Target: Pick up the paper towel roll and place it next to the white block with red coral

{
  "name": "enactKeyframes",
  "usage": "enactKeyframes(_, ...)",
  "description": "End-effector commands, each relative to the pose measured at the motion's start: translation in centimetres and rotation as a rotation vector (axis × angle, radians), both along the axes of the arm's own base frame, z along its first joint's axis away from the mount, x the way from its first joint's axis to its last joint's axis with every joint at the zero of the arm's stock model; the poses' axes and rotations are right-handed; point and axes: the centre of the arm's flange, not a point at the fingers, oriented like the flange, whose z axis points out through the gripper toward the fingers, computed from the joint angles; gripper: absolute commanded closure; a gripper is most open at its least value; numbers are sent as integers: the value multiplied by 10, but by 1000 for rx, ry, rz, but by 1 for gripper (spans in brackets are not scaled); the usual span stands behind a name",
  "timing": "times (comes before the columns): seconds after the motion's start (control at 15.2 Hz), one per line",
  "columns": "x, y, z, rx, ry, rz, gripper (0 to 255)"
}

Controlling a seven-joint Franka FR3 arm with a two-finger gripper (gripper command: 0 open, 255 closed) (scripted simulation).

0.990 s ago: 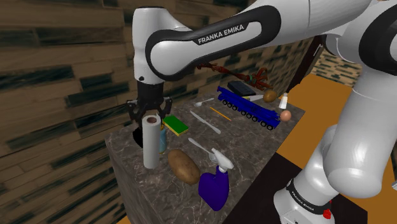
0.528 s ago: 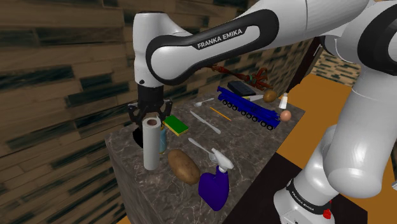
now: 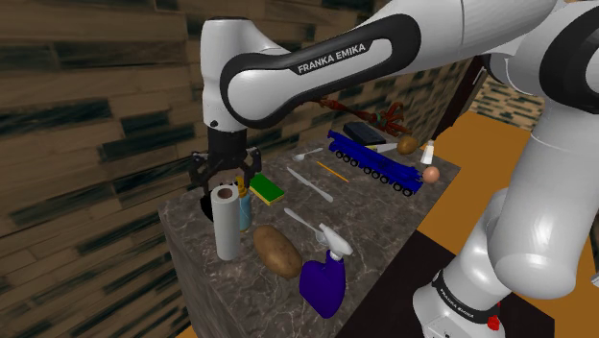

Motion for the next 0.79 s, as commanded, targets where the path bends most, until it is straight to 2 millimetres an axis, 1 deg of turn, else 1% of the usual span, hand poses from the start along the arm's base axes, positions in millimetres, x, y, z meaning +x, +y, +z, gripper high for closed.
enactKeyframes(0.0,0,-1,13,0,0,0,0)
enactKeyframes(0.2,1,-3,50,0,0,0,0)
enactKeyframes(0.73,1,-3,50,0,0,0,0)
